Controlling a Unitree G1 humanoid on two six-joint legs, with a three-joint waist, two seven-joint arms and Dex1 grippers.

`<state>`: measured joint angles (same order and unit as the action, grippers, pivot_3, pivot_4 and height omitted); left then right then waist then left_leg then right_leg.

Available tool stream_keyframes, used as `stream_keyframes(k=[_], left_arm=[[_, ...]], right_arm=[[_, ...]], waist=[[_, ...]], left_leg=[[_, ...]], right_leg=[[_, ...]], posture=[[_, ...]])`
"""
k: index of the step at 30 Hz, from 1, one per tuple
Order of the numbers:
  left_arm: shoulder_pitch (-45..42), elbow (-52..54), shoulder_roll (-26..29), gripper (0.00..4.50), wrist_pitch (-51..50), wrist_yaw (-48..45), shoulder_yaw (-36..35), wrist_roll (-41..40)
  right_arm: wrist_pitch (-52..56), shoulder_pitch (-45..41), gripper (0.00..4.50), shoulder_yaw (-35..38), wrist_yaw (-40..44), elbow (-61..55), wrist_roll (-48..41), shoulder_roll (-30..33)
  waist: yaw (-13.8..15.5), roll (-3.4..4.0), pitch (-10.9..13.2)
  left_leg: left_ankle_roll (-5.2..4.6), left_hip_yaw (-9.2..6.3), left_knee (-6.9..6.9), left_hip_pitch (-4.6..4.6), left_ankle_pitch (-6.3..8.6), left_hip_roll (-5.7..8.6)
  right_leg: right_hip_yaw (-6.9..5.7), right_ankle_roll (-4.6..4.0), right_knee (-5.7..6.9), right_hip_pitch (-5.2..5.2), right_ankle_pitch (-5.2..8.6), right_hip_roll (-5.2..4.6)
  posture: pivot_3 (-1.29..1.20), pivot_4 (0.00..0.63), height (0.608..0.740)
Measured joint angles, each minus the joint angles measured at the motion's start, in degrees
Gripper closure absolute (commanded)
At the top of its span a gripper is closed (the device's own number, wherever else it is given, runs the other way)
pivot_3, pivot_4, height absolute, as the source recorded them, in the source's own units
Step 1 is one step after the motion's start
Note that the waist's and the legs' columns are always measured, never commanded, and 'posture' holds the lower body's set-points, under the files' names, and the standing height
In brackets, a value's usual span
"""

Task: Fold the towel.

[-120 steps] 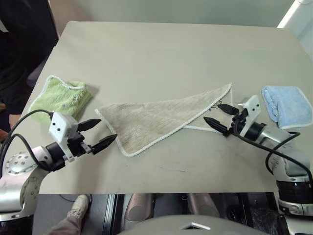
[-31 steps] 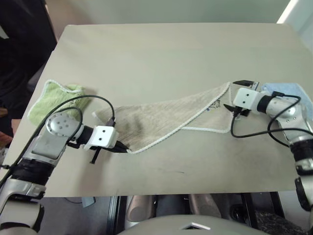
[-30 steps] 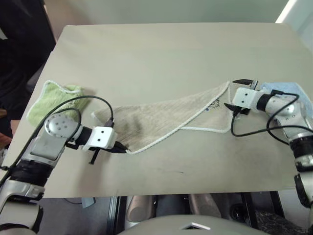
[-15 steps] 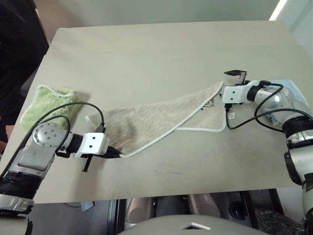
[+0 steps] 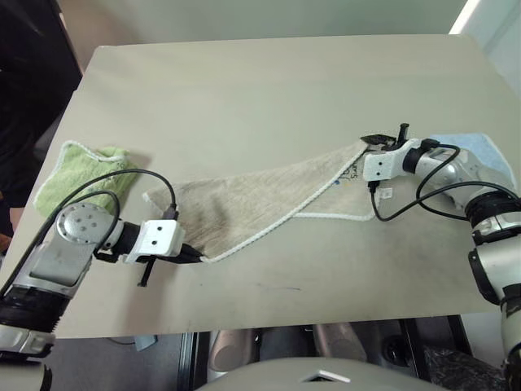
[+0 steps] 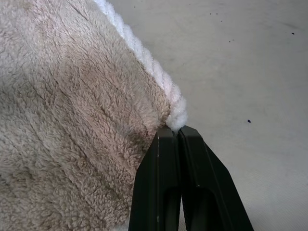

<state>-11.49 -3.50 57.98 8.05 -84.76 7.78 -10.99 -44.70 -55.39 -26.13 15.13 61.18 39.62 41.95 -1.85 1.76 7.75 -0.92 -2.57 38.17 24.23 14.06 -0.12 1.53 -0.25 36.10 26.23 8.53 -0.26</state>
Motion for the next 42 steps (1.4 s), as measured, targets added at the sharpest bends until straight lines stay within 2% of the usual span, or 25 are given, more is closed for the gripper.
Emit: stream_keyframes(k=[1,6,11,14,17,20,23,26,28,31,34,35,37,40,42], left_arm=[[-0.4,-0.3,-0.2,4.50,0.0,0.1,0.0,0.1],[-3.5,-3.9,-1.8,4.50,-0.9,1.9,-0.7,-0.5],[-9.7,-7.5,-5.8,4.50,-3.5,7.3,-5.5,-3.7],[-22.6,-15.7,-13.3,4.50,-6.1,19.0,-10.9,-5.3],[-35.1,-22.8,-16.4,4.50,-7.2,30.8,-15.5,-5.0],[-43.7,-29.6,-19.5,4.50,-7.4,37.9,-17.0,-4.8],[-48.6,-34.6,-20.7,4.50,-7.3,40.2,-17.2,-4.8],[-48.7,-36.7,-18.7,4.50,-6.5,37.7,-17.3,-5.0],[-47.5,-36.4,-17.2,4.50,-7.0,33.7,-17.7,-6.3],[-39.5,-31.2,-12.4,4.50,-10.1,24.6,-18.5,-10.1],[-33.1,-25.7,-10.7,4.50,-14.0,20.1,-19.1,-12.8],[-28.2,-21.2,-8.6,4.50,-16.4,17.7,-19.7,-14.6],[-21.3,-17.6,-5.9,4.50,-20.4,14.7,-21.1,-16.5],[-12.4,-8.6,-3.7,4.50,-24.9,12.3,-22.5,-19.1],[-7.2,-4.4,-2.4,4.50,-27.2,11.4,-23.8,-20.3]], right_arm=[[0.0,0.1,4.48,0.0,0.0,0.0,0.0,0.4],[0.0,0.8,4.48,0.3,0.1,-0.9,-0.5,3.1],[1.0,1.2,4.48,2.0,-0.4,-3.8,-1.7,5.2],[3.0,1.0,4.48,4.5,0.2,-5.2,-3.9,7.3],[5.0,-1.3,4.48,6.9,1.2,-6.3,-6.0,8.9],[7.3,-4.6,4.48,9.3,3.0,-6.2,-8.5,9.7],[8.7,-7.8,4.48,11.8,6.9,-7.5,-12.0,10.7],[9.3,-8.0,4.48,14.3,12.2,-9.6,-16.5,12.5],[10.8,-5.2,4.48,16.8,18.8,-14.7,-22.4,13.7],[16.0,6.9,4.48,20.3,32.3,-26.5,-34.5,16.9],[22.7,16.5,4.48,22.3,39.1,-36.5,-41.8,18.1],[26.0,23.2,4.48,24.2,42.1,-43.3,-45.9,19.9],[31.2,31.8,4.48,26.1,46.2,-50.3,-50.5,22.1],[38.9,40.9,4.48,30.5,49.7,-60.7,-56.0,24.2],[43.7,46.2,4.48,34.3,51.9,-65.0,-59.0,25.9]], waist=[[0.0,0.00,0.0],[0.3,0.00,0.0],[0.4,-0.01,0.0],[1.4,-0.06,0.2],[1.4,-0.05,0.2],[1.2,-0.05,0.2],[0.9,-0.06,0.2],[0.9,-0.06,0.2],[0.9,-0.07,0.2],[1.0,-0.07,0.2],[1.0,-0.07,0.2],[1.1,-0.07,0.2],[1.2,-0.07,0.2],[1.4,-0.08,0.2],[1.4,-0.14,0.2]], left_leg=[[0.00,0.00,0.01,0.00,0.00,0.00],[-0.01,0.00,0.03,0.02,-0.01,0.00],[-0.06,0.00,0.11,0.03,-0.04,0.01],[-0.12,0.01,0.16,0.22,-0.36,0.00],[-0.13,0.14,0.17,0.25,-0.43,0.05],[-0.17,0.21,0.17,0.30,-0.44,0.11],[-0.17,0.21,0.00,0.32,-0.44,0.07],[-0.13,0.20,-0.12,0.48,-0.42,-0.01],[-0.12,0.19,-0.10,0.71,-0.43,-0.08],[-0.05,0.20,0.06,0.84,-0.42,-0.10],[0.02,0.22,0.19,0.98,-0.44,-0.10],[0.17,0.22,0.15,1.05,-0.46,-0.11],[0.48,0.22,0.36,1.03,-0.43,-0.11],[0.34,0.23,0.70,1.00,-0.10,-0.09],[-0.20,0.22,0.87,0.87,0.31,-0.09]], right_leg=[[0.00,0.00,0.01,0.00,0.00,0.00],[-0.02,-0.01,0.05,0.00,-0.02,-0.02],[-0.05,0.04,0.03,-0.07,-0.07,-0.04],[-0.13,0.21,0.02,-0.03,-0.26,-0.15],[-0.12,0.30,-0.24,-0.10,-0.48,-0.23],[-0.06,0.40,-0.35,-0.07,-0.53,-0.28],[-0.06,0.41,-0.49,-0.02,-0.53,-0.21],[-0.07,0.37,-0.59,0.15,-0.51,-0.09],[-0.12,0.37,-0.66,0.30,-0.50,-0.03],[-0.12,0.46,-0.69,0.28,-0.27,0.01],[-0.11,0.51,-0.76,0.32,-0.26,0.00],[-0.12,0.56,-0.85,0.35,-0.20,0.01],[-0.12,0.58,-0.71,0.30,0.00,0.01],[-0.10,0.62,-0.59,0.19,0.02,-0.01],[-0.08,0.19,-0.59,-0.01,0.30,-0.01]], posture=[[0.00,0.150,0.735],[0.00,0.150,0.735],[0.00,0.150,0.735],[0.00,0.150,0.735],[0.00,0.150,0.735],[0.00,0.150,0.735],[0.00,0.150,0.735],[0.00,0.150,0.735],[0.00,0.150,0.735],[0.00,0.150,0.735],[0.00,0.150,0.735],[0.00,0.150,0.735],[0.00,0.150,0.735],[0.00,0.150,0.735],[0.00,0.150,0.735]])
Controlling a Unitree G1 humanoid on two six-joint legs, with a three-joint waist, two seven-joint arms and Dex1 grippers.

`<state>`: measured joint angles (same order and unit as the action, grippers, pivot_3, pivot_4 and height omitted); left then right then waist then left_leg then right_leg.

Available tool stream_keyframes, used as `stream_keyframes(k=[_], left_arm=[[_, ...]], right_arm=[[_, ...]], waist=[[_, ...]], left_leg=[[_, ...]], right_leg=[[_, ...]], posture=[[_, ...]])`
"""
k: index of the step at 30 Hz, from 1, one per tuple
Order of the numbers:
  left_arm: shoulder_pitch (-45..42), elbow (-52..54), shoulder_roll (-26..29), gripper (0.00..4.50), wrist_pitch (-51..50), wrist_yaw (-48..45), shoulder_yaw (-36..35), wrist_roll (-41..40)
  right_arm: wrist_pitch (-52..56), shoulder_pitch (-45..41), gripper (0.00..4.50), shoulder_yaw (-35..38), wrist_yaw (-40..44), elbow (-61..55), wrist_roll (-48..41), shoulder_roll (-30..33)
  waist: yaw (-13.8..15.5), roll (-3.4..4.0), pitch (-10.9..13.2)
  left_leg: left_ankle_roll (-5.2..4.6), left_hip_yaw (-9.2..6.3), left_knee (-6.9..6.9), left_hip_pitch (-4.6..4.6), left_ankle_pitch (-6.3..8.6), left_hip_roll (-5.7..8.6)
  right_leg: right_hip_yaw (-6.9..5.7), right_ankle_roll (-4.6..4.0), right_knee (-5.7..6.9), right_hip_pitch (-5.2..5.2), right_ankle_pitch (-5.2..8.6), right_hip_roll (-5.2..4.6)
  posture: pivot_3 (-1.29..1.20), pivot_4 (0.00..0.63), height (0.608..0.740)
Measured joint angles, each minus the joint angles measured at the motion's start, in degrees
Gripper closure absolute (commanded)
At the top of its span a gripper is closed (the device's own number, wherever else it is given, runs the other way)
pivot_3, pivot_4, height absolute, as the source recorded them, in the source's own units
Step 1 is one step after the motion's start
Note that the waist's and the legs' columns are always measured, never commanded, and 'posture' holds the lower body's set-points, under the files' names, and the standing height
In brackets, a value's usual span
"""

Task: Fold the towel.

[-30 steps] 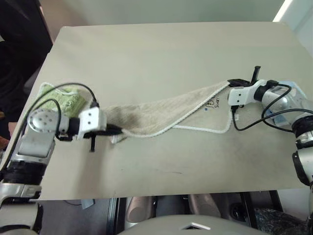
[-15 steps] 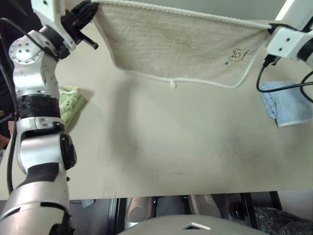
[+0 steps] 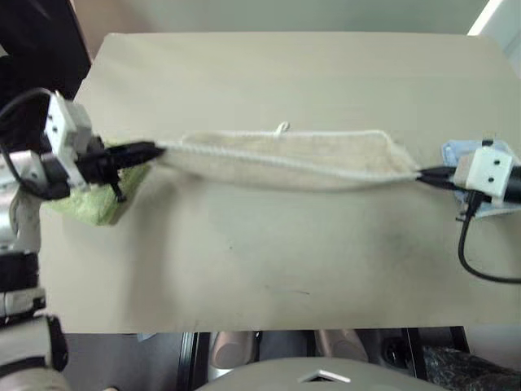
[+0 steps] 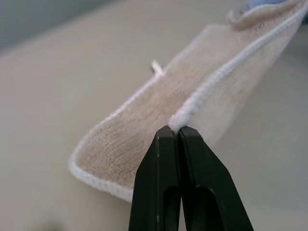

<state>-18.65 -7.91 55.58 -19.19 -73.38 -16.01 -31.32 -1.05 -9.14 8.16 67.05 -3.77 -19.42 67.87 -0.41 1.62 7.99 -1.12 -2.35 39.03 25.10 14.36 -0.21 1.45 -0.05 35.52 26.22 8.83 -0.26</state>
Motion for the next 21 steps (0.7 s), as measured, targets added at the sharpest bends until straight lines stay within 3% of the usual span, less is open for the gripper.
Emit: stream_keyframes(k=[5,7,10,14,21], left_arm=[[8.4,7.4,1.8,4.50,-3.1,-0.3,-1.4,-0.8],[10.0,8.1,2.1,4.50,-3.1,-0.6,-1.4,-0.6],[9.9,7.7,2.1,4.50,-2.3,0.0,-1.2,0.7],[4.1,3.5,1.0,4.50,-0.2,2.7,1.3,4.3],[-7.5,-10.5,-4.7,4.50,7.8,7.7,8.8,13.5]], right_arm=[[7.2,6.2,4.48,5.5,4.6,-3.6,-3.1,2.2],[8.3,7.3,4.48,6.1,6.0,-3.9,-3.2,2.3],[8.5,6.2,4.48,5.1,6.5,-3.8,-2.7,2.0],[4.8,-3.2,4.48,-0.9,3.8,0.6,3.8,-1.9],[-5.4,-23.3,4.48,-14.9,-3.4,21.2,21.3,-11.7]], waist=[[0.0,-0.13,0.0],[-0.1,-0.16,0.1],[-0.2,-0.18,0.1],[-0.5,-0.21,0.0],[-0.6,-0.19,0.1]], left_leg=[[-0.19,0.00,0.15,-0.71,-0.22,0.13],[-0.13,-0.03,0.10,-1.10,-0.19,0.14],[0.11,-0.06,0.12,-1.18,-0.06,0.16],[-0.16,-0.09,0.17,-1.44,-0.24,0.23],[-0.35,-0.13,0.03,-1.32,-0.48,0.24]], right_leg=[[0.18,-0.16,0.01,-0.72,-0.08,0.00],[0.22,0.28,0.01,-1.06,0.20,0.00],[0.24,0.27,0.16,-1.07,0.19,0.00],[0.29,0.14,0.41,-1.17,0.09,-0.01],[0.25,-0.14,0.45,-0.88,-0.39,0.00]], posture=[[0.00,0.150,0.735],[0.00,0.150,0.735],[0.00,0.150,0.735],[0.00,0.150,0.735],[0.00,0.150,0.735]])
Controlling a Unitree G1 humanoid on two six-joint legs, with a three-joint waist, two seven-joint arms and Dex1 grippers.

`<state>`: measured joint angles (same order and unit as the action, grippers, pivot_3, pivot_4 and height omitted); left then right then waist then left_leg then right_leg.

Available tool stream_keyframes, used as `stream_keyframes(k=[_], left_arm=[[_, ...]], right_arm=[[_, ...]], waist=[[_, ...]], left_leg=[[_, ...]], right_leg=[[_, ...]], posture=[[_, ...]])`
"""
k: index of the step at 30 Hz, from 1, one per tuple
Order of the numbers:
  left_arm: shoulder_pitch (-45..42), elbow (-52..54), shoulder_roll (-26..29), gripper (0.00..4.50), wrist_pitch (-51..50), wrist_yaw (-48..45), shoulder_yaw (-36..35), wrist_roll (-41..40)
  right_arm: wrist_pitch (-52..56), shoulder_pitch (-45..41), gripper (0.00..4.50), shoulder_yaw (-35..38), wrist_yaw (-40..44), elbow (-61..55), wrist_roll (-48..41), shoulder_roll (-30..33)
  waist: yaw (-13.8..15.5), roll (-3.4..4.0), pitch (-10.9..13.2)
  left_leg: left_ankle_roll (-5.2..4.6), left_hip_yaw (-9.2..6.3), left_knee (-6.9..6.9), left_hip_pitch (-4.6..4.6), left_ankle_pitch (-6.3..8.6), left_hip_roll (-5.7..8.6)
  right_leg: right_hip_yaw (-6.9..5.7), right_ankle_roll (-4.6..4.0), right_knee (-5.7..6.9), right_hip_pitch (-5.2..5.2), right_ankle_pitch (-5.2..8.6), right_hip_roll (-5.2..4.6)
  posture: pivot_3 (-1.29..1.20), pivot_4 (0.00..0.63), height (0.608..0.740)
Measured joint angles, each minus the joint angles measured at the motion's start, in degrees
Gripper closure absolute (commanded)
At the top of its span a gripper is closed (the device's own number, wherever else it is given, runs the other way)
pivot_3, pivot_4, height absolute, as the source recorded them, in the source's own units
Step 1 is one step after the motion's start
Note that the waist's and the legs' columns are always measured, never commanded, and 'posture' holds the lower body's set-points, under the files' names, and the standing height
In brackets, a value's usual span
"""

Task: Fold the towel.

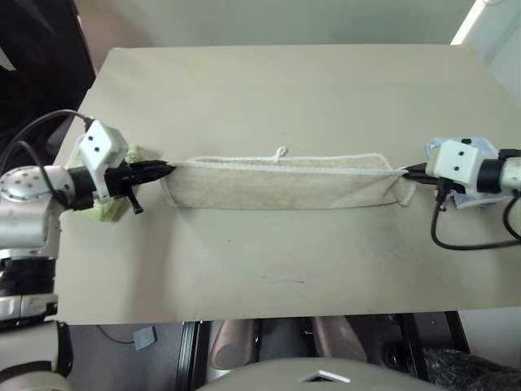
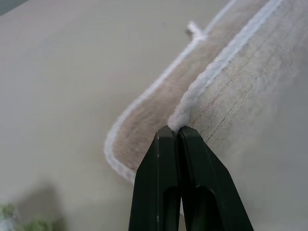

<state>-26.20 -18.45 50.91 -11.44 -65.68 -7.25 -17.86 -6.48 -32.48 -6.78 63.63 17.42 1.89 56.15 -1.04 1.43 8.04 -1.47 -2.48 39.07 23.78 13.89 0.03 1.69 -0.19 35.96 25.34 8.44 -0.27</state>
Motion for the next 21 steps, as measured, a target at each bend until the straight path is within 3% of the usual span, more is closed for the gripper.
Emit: stream_keyframes(k=[2,10,12,15,21], left_arm=[[-2.6,-3.4,-1.4,4.50,2.9,1.2,1.8,2.5],[-8.0,-13.6,-4.0,4.50,10.6,5.1,4.6,9.1],[-8.4,-14.8,-4.6,4.01,11.4,5.6,5.4,10.1],[-8.4,-15.9,-5.0,3.19,11.5,5.6,5.8,10.6],[-8.2,-15.8,-5.1,1.08,11.5,5.1,5.7,10.5]], right_arm=[[-3.2,-4.9,4.48,-2.7,-1.8,6.2,4.0,-2.4],[-14.3,-16.0,4.48,-8.1,-9.8,24.5,13.9,-8.3],[-16.8,-17.7,4.50,-9.3,-12.1,28.0,16.1,-9.0],[-20.0,-18.2,3.82,-10.4,-13.9,31.6,18.5,-9.1],[-23.1,-18.2,1.82,-10.6,-15.3,33.9,19.8,-8.9]], waist=[[0.0,0.00,0.0],[0.2,0.00,0.0],[0.3,0.00,0.0],[0.4,0.00,0.0],[0.4,0.00,0.0]], left_leg=[[0.08,0.00,-0.01,0.25,0.05,-0.01],[0.21,-0.01,-0.06,0.84,0.17,-0.01],[0.18,-0.02,-0.06,0.91,0.19,-0.01],[0.13,-0.02,-0.06,0.95,0.28,-0.01],[0.10,0.00,0.01,0.94,0.24,0.00]], right_leg=[[-0.04,0.44,-0.01,0.24,-0.24,-0.02],[-0.06,0.52,-0.05,0.86,-0.18,-0.04],[-0.09,0.52,-0.05,0.92,-0.18,-0.06],[-0.13,0.52,-0.04,0.93,-0.18,-0.09],[-0.13,0.45,0.01,0.92,-0.30,-0.11]], posture=[[0.00,0.150,0.735],[0.00,0.150,0.735],[0.00,0.150,0.735],[0.00,0.150,0.735],[0.00,0.150,0.735]])
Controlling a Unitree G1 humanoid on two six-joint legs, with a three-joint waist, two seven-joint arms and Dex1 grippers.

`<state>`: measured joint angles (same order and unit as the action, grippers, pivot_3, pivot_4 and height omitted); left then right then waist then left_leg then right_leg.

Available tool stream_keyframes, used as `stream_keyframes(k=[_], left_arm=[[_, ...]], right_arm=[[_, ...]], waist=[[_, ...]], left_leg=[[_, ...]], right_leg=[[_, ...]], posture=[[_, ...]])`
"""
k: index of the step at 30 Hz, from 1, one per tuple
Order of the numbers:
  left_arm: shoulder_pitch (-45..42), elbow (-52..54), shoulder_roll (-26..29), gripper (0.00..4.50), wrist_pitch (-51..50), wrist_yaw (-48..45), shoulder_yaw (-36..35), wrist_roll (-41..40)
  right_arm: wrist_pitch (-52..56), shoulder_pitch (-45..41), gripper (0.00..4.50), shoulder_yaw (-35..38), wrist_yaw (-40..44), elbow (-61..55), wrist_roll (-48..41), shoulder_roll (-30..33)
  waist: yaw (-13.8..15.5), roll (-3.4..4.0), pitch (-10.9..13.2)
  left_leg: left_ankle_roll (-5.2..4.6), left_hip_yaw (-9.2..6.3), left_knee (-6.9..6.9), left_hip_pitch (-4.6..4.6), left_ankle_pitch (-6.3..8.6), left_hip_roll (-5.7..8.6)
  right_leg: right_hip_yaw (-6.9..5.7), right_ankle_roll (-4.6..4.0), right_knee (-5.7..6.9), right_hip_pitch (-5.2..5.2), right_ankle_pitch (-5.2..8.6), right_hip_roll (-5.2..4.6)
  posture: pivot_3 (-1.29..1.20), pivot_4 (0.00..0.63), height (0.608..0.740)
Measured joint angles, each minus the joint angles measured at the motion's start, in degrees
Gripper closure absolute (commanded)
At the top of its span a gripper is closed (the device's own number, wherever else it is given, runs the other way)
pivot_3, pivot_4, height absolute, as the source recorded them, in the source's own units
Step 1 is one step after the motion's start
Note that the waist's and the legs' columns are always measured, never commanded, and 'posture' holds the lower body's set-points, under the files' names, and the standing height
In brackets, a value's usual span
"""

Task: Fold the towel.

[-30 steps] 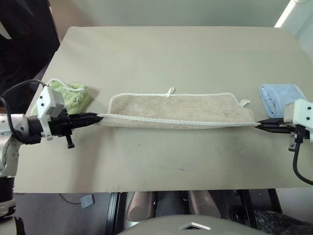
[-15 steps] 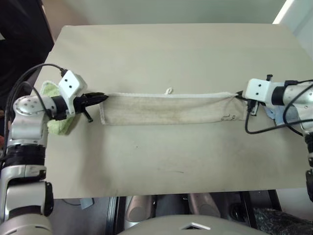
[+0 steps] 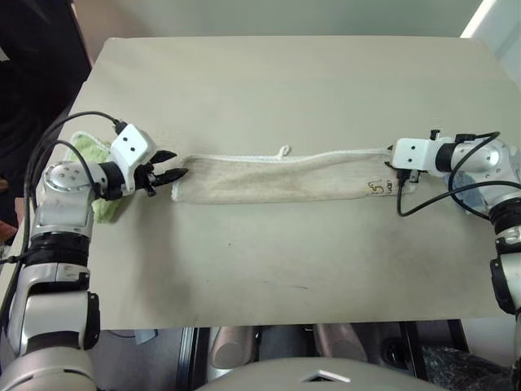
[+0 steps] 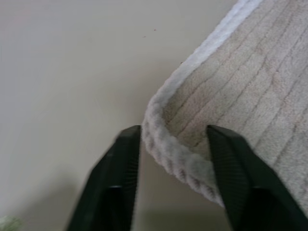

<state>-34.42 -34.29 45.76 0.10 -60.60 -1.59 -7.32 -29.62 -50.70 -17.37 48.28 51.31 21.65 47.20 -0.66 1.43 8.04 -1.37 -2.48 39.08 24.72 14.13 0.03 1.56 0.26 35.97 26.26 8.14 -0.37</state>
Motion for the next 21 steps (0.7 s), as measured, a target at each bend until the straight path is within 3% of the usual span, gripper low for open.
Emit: stream_keyframes(k=[2,5,8,12,15,21], left_arm=[[0.6,0.2,-0.3,0.39,0.1,0.8,-0.8,-0.5],[1.1,0.3,-0.9,0.35,0.1,2.5,-2.7,-1.7],[1.0,0.9,-1.0,0.35,0.2,5.5,-4.6,-2.3],[1.3,4.4,-1.0,0.35,0.0,10.5,-8.5,-3.1],[3.6,10.9,-1.4,0.35,-0.9,10.9,-9.9,-5.3],[7.7,21.2,-3.0,0.35,-4.4,6.5,-8.3,-9.8]], right_arm=[[-1.0,0.0,1.15,0.3,-2.0,-0.4,0.1,0.9],[-1.6,0.2,0.09,1.5,-4.9,-2.1,0.0,3.2],[0.4,2.3,0.09,5.6,-5.9,-6.5,-2.6,4.7],[18.4,13.6,0.09,18.1,-1.4,-21.8,-17.9,5.8],[39.4,27.7,0.04,27.0,2.1,-39.6,-32.0,5.5],[79.3,41.6,0.04,40.1,-3.0,-60.8,-57.6,-1.5]], waist=[[0.0,0.01,0.0],[0.1,0.00,0.0],[0.1,0.00,0.0],[0.5,-0.01,0.0],[0.8,-0.06,0.0],[0.6,-0.12,0.0]], left_leg=[[0.00,0.00,0.00,-0.01,-0.05,0.00],[0.00,0.00,0.00,-0.01,-0.09,-0.01],[0.01,0.00,0.00,-0.04,-0.09,-0.01],[0.05,0.05,-0.02,-0.02,-0.12,-0.01],[0.10,0.05,0.00,-0.10,-0.12,0.00],[0.28,0.12,0.02,-0.37,-0.24,0.09]], right_leg=[[0.00,-0.01,0.03,0.00,-0.03,0.00],[-0.01,-0.02,0.05,-0.01,-0.05,-0.01],[-0.01,-0.03,0.04,-0.05,-0.06,0.00],[-0.02,0.00,-0.07,-0.14,0.00,0.01],[-0.03,-0.14,-0.13,-0.34,0.36,0.04],[0.11,-0.28,-0.07,-0.56,0.73,0.07]], posture=[[0.00,0.150,0.735],[0.00,0.150,0.735],[0.00,0.150,0.735],[0.00,0.150,0.735],[0.00,0.150,0.735],[0.00,0.150,0.735]])
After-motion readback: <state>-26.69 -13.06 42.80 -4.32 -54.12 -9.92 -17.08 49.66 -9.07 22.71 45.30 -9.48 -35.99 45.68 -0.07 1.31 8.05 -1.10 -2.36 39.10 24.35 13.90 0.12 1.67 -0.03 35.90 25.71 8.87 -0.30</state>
